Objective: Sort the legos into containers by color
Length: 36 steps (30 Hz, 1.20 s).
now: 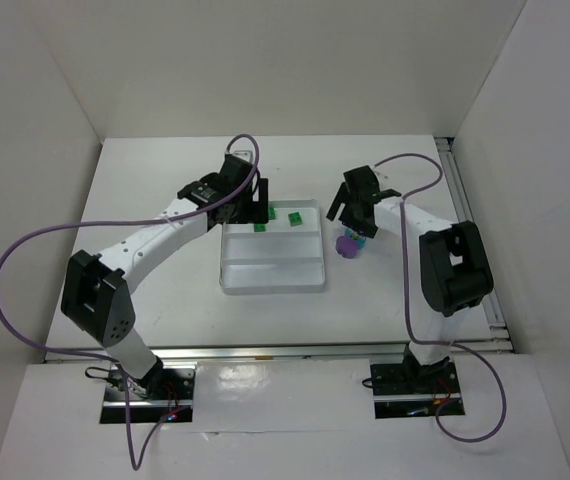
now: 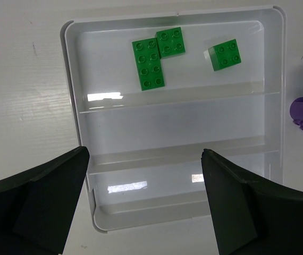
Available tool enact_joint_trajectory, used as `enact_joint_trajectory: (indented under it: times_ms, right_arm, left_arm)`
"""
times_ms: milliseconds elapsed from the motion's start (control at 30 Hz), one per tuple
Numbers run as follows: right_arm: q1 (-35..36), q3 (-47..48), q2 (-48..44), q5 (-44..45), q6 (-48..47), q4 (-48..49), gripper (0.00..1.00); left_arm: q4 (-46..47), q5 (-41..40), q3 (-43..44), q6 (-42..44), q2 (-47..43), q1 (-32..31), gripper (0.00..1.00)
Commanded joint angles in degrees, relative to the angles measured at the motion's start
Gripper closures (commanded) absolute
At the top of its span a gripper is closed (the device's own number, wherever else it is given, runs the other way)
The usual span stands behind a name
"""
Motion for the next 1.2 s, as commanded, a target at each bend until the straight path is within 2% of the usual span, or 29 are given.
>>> enact_joint_trajectory:
  times_ms: [0,133,267,400,500,600,867,1000,1167]
  right_arm:
    - [1.3,0.5,2.5,3.4,3.1,-5.7,0.09]
    - [1.8,-1.9,-0.3,5.8,5.4,-5.7,0.10]
    - [2.5,-7.9,-9.9,8.5,5.9,-0.6,0.09]
    - [3.6,-6.8,-13.5,14.0,6.0,-5.9,0.08]
    - [3.6,-6.8,-12.7,14.7,6.0,-8.6,0.05]
    - [3.6,-7.3,-10.4,11.6,6.5,-8.6,0.04]
    - [4.1,-7.9,-5.4,5.3,7.6,-1.7,0.03]
    - [4.1,-5.9,-1.3,6.8,8.1,-2.2,0.03]
    - [4.1,-5.9,-0.7,9.9,7.5,-0.9,0.09]
  left_arm:
    - [-0.3,-0.9,1.6,0.9,-0.7,-0.1,0.00]
    - [-0.3,-0.9,1.6,0.9,-0.7,-0.1,0.00]
    - [-0.3,-1.4,1.6,0.9,-0.1,-0.1,0.00]
    - [-0.3,-0.9,1.6,0.9,-0.1,-0.1,0.00]
    - [-0.3,-0.9,1.6,0.9,-0.1,-0.1,0.00]
    - [-0.3,-0.9,1.6,0.9,-0.1,-0.6,0.00]
    - [-0.3,-0.9,1.6,1.4,-1.2,-0.6,0.00]
    - [-0.8,-1.4,2.2,1.9,-1.2,-0.6,0.00]
    - [-0.8,-0.4,2.7,1.9,-1.2,-0.6,0.00]
